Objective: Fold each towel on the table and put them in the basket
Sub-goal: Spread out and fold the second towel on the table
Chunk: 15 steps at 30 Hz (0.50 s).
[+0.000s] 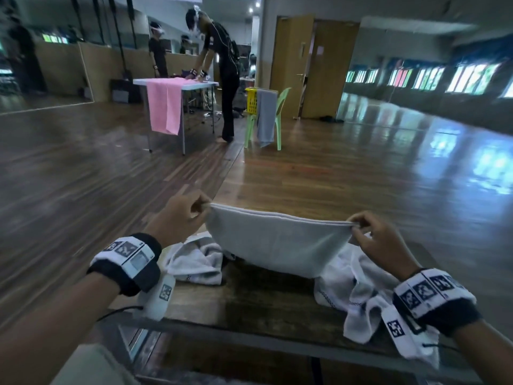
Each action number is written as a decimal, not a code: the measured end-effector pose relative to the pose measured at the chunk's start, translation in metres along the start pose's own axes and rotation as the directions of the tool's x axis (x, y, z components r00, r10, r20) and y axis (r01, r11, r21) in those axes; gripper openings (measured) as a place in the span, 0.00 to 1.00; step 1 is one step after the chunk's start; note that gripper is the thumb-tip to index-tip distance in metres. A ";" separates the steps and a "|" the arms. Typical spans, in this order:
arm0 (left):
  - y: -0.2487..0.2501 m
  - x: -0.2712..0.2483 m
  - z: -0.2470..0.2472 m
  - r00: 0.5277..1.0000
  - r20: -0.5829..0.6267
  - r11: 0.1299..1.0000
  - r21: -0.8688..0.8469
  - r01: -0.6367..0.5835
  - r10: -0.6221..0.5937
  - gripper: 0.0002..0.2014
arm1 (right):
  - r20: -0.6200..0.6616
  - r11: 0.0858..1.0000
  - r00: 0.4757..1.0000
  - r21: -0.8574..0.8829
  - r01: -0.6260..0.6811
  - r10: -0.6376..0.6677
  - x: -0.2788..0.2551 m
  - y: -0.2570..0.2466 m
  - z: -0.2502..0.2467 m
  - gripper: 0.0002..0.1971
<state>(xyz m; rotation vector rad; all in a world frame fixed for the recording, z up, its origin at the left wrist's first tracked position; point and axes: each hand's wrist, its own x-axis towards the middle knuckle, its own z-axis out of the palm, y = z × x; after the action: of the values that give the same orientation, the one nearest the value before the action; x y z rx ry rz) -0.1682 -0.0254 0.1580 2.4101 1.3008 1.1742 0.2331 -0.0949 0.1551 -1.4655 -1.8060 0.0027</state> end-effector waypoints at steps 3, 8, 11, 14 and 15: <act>0.011 0.005 -0.005 0.995 -0.065 0.996 -0.041 0.078 -0.080 0.05 | 0.005 0.998 0.999 0.032 -0.047 0.047 0.012 -0.009 -0.013 0.08; 0.023 0.009 -0.027 0.996 -0.018 0.990 -0.109 0.088 -0.090 0.06 | 0.060 0.998 0.998 0.060 -0.030 0.027 0.024 -0.019 -0.043 0.11; 0.028 0.010 -0.048 0.988 0.133 0.984 -0.154 0.093 -0.072 0.05 | 0.113 0.997 0.993 0.074 -0.023 0.014 0.025 -0.024 -0.061 0.10; 0.030 0.010 -0.061 0.965 0.247 0.960 -0.235 0.151 -0.091 0.07 | 0.184 0.978 0.982 0.198 -0.067 0.030 0.024 -0.028 -0.075 0.09; 0.031 0.011 -0.063 0.957 0.275 0.958 -0.238 0.158 -0.089 0.07 | 0.201 0.969 0.979 0.231 -0.087 0.039 0.024 -0.027 -0.076 0.08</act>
<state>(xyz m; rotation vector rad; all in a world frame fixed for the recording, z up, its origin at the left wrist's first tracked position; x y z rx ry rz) -0.1892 -0.0492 0.2213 2.1724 1.1228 0.8913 0.2534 -0.1187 0.2337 -1.3870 -1.8395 0.3966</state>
